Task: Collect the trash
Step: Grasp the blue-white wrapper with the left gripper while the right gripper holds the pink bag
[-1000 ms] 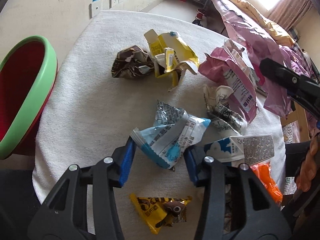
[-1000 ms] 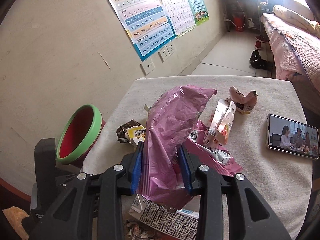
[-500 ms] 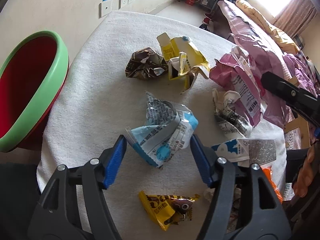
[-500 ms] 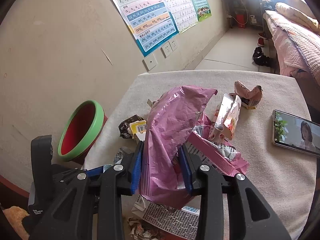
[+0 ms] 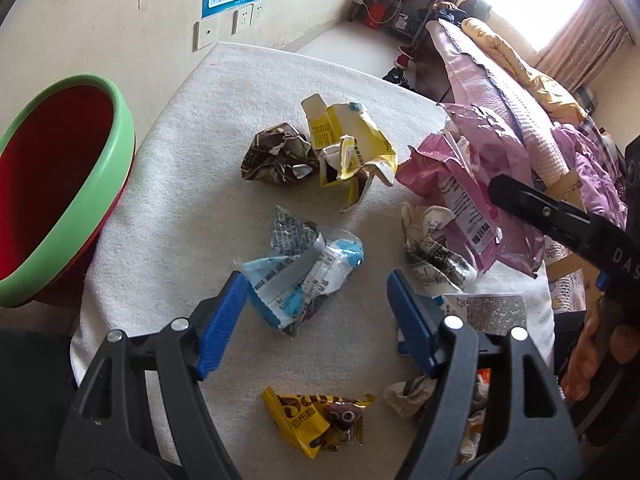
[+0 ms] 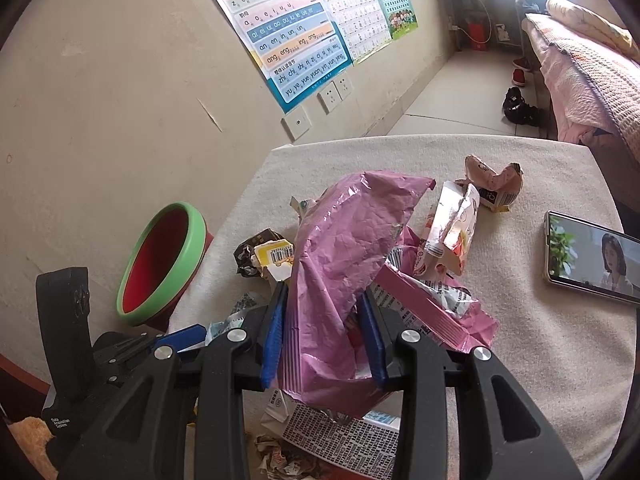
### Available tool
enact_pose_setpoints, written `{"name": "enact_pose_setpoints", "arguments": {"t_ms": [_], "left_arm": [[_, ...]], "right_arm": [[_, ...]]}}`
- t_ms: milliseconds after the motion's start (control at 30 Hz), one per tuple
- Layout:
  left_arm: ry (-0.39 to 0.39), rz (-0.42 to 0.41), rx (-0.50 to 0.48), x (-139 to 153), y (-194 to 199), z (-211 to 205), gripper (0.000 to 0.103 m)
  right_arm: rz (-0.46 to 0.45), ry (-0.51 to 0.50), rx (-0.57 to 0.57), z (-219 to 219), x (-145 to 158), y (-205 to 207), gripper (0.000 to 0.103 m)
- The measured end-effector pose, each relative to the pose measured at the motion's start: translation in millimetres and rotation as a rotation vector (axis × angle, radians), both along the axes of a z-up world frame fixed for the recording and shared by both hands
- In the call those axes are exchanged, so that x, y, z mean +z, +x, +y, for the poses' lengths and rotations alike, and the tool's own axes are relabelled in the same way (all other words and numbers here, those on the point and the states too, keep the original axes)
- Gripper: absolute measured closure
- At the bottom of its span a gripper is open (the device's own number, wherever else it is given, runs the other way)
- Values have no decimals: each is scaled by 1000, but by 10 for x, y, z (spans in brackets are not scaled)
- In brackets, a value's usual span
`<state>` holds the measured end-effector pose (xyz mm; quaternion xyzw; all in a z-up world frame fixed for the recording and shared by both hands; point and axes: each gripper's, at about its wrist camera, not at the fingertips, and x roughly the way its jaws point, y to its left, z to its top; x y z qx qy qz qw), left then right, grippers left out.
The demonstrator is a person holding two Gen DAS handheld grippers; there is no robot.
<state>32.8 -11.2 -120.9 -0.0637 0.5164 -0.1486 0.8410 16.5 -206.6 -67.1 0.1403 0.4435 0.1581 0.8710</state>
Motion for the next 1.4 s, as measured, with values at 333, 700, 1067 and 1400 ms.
{"name": "enact_pose_setpoints", "arguments": {"t_ms": [333, 700, 1067, 1400], "left_arm": [[7, 30, -3, -45, 60, -3, 34], [-34, 36, 24, 75, 39, 105, 34], [-2, 83, 12, -166, 181, -20, 34], [-19, 103, 31, -232, 119, 84, 62]], "right_arm": [[10, -3, 1, 0, -32, 4, 68], [13, 0, -3, -17, -37, 3, 67], [21, 0, -7, -33, -81, -1, 67], [26, -3, -1, -14, -94, -3, 67]]}}
